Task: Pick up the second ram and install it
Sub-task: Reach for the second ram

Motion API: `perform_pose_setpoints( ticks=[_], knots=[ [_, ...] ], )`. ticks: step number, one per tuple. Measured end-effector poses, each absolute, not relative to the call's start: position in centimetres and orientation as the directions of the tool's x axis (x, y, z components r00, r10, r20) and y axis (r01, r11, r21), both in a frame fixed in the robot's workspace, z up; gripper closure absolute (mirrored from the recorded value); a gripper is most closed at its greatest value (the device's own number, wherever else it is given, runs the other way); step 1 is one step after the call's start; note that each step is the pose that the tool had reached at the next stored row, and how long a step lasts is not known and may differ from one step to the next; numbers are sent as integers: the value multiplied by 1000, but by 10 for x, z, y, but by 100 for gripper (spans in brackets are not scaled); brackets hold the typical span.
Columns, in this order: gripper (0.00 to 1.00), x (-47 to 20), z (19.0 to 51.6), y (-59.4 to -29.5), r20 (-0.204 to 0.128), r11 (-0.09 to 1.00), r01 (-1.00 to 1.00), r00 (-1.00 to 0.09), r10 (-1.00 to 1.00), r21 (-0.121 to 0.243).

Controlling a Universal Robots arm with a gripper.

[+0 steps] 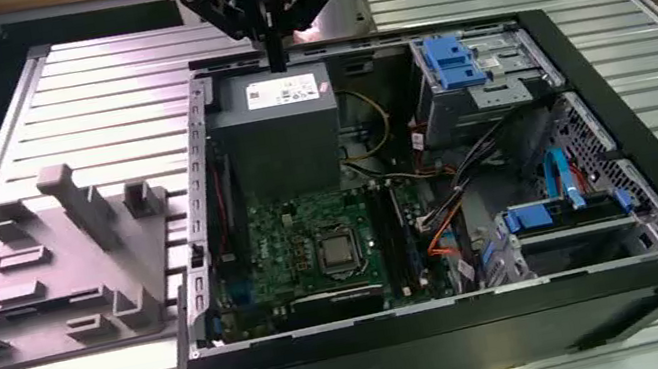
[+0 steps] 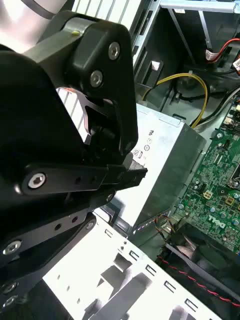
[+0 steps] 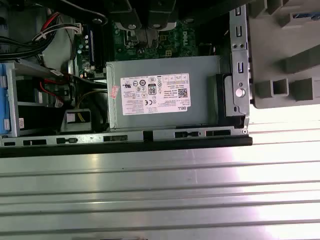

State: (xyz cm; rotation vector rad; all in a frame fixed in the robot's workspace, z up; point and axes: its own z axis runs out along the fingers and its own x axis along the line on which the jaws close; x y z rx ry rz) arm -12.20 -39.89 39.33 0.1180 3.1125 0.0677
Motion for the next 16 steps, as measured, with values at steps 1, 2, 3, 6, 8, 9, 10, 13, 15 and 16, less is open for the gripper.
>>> perform_pose_setpoints(
  ticks=[1, 2, 3, 6, 8, 9, 10, 13, 15, 16],
  knots=[
    [90, -122, 393, -399, -24, 996, 75, -997, 76, 44],
    [90, -122, 393, -399, -24, 996, 75, -997, 76, 44],
    [90, -122, 393, -399, -24, 996, 75, -997, 76, 44],
    [90, -122, 393, -399, -24, 996, 75, -997, 76, 44],
    [90, -122, 393, -399, -24, 996, 75, -997, 76, 44],
    [90, -122, 393, -399, -24, 996, 75, -997, 76, 44],
    [90, -122, 393, -399, -24, 996, 75, -997, 76, 44],
    [90, -124, 393, -399, -25, 996, 75, -997, 76, 44],
    [90, -126, 393, -399, -24, 996, 75, -997, 76, 44],
    [90, -127, 393, -399, -24, 996, 75, -997, 76, 44]
  ],
)
